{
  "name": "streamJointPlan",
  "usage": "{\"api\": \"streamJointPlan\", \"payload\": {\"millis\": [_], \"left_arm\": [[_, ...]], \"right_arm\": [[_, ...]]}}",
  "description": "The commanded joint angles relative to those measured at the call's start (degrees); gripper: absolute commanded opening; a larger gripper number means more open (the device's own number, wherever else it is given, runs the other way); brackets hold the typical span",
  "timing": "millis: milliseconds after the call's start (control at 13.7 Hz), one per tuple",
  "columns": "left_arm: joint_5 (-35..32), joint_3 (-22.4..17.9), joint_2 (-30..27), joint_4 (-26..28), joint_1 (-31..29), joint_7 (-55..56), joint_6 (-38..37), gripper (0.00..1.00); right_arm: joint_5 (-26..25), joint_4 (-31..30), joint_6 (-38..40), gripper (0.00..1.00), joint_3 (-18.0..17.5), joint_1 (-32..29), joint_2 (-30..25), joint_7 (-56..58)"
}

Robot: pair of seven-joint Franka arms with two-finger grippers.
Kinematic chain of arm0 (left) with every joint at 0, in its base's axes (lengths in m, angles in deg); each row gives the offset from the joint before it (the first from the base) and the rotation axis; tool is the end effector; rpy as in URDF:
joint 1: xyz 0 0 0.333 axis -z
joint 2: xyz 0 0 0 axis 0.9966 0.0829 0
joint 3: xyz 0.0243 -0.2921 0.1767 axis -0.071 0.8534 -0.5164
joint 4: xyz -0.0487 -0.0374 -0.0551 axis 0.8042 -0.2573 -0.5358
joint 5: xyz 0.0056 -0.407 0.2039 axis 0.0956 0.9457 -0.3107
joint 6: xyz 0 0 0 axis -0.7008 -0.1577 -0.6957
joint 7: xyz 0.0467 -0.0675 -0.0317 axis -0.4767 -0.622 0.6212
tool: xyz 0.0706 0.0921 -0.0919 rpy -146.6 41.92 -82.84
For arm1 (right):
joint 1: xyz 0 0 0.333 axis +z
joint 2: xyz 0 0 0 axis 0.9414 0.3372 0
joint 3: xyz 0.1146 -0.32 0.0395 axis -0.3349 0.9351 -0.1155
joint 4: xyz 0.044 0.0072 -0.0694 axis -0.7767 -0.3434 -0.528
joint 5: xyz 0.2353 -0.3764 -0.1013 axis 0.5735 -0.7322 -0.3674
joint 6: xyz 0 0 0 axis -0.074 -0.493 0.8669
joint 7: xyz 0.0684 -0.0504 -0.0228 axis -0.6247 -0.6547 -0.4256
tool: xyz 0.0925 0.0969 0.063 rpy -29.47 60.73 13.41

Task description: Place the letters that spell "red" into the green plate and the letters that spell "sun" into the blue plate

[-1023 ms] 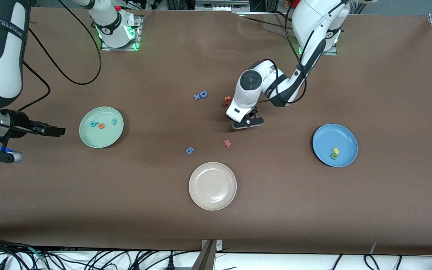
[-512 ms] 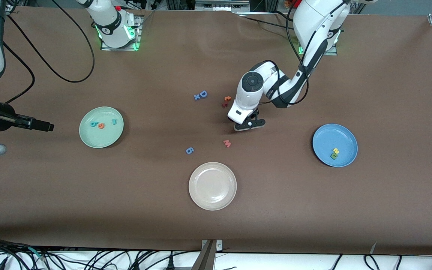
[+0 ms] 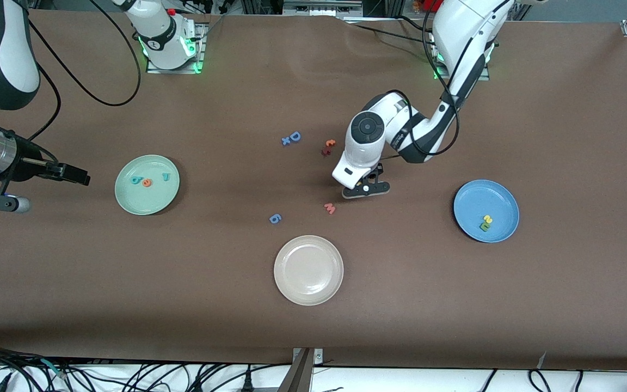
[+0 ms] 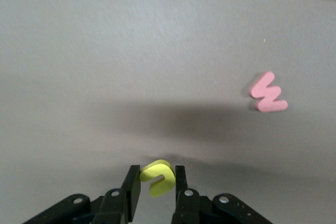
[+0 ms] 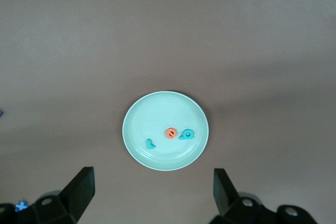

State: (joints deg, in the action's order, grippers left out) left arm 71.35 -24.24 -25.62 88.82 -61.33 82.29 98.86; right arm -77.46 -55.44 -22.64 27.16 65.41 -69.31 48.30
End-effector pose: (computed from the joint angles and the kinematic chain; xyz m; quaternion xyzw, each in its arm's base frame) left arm 0.5510 -0.4228 0.1509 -0.9972 -0.0673 0.0289 0.0175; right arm 0.6888 -0.0057 0.4686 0.9950 -0.0826 -0.0557 0.0012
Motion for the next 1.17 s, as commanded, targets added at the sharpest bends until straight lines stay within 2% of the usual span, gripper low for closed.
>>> {"api": "streamJointPlan", "payload": {"millis": [0,439,804,1096], "left_arm": [[-2.0,0.3,-2.3,0.1,-2.6,-6.1,-3.0,0.12],[-2.0,0.3,-3.5,-0.3,-7.5,-18.0,-4.4,0.09],[-1.9,0.3,-6.0,-1.7,-13.5,-32.2,-11.7,0.10],[-1.9,0.5,-7.8,-1.7,-20.9,-44.7,-15.4,0.10]], "right_arm": [[-0.9,-2.0,-1.5,1.00,-1.3,-0.9,-0.9,-2.6],[-0.4,-0.9,-2.3,1.00,-1.0,-1.4,-0.9,-2.7],[0.3,-0.6,-4.5,1.00,-1.1,-1.4,-0.3,-2.6],[0.6,-0.6,-4.1,1.00,-1.1,-1.4,-0.3,0.4]]}}
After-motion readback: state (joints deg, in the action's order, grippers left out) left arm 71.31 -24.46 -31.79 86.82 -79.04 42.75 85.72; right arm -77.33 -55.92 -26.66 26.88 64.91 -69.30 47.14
